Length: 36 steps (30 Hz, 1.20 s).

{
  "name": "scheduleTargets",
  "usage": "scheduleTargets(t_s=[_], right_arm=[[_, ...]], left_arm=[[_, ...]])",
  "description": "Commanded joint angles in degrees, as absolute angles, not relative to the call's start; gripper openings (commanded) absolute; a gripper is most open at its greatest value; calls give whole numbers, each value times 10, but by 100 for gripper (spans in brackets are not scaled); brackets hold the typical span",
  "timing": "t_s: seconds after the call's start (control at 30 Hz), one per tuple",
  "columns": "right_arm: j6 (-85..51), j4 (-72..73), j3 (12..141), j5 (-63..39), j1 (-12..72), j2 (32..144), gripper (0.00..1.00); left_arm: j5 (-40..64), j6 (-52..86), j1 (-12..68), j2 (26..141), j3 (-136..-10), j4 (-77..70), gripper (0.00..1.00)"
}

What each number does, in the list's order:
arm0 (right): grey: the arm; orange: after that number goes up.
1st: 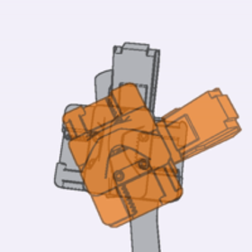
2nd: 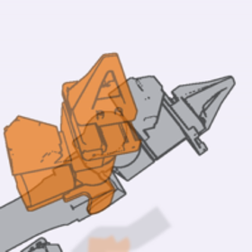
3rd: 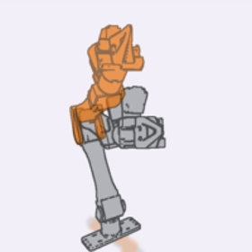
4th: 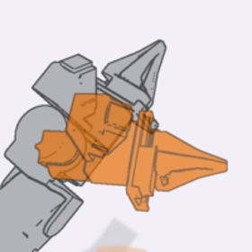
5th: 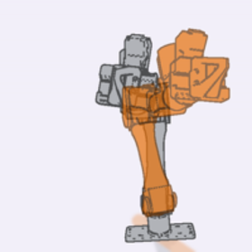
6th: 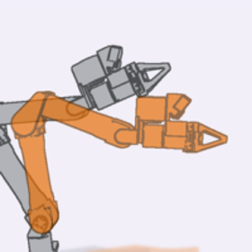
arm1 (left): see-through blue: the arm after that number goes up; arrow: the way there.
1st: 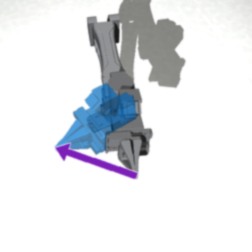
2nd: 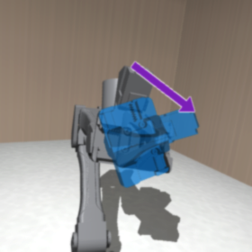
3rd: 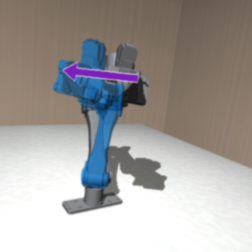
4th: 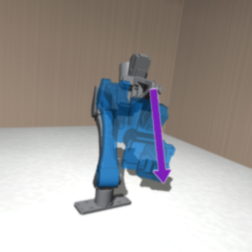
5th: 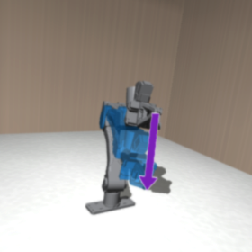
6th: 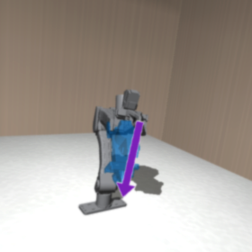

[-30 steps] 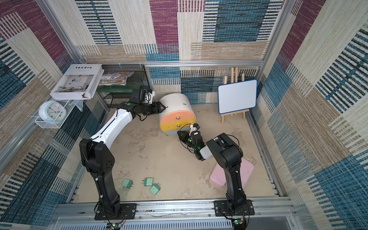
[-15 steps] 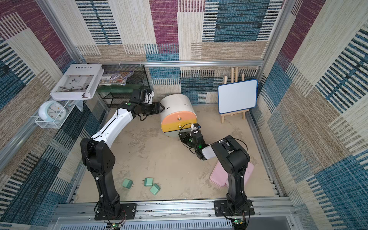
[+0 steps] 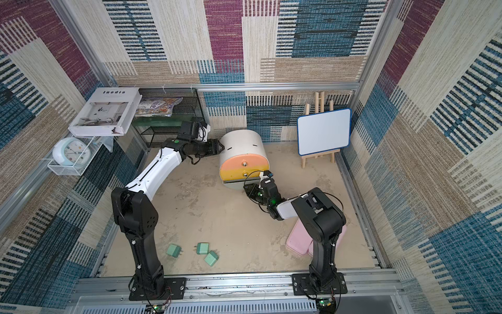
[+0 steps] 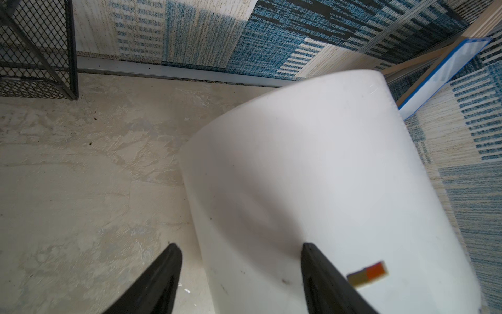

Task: Place the plugs into the drawer by color
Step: Open the drawer in the storage box.

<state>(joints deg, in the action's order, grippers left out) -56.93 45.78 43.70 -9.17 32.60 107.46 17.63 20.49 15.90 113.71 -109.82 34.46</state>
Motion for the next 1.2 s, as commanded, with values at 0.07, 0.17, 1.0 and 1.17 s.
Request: scheduleTargets(t_s=[0.07,0.17,1.0,1.17], right_arm=[[-549,458,414,-125,339,1055,20],[-536,439,413,-114,345,1033,20],[-527,473,331,-64,393,940,41],[-496,414,326,-44,396,876,57]], left_arm=[[175,195,158,1144,-1096,379,73],[172,195,158,1144,-1096,378,73],[169,200,158,1134,-1084,374,74],[178,206,158,1127,-1081,373,74]])
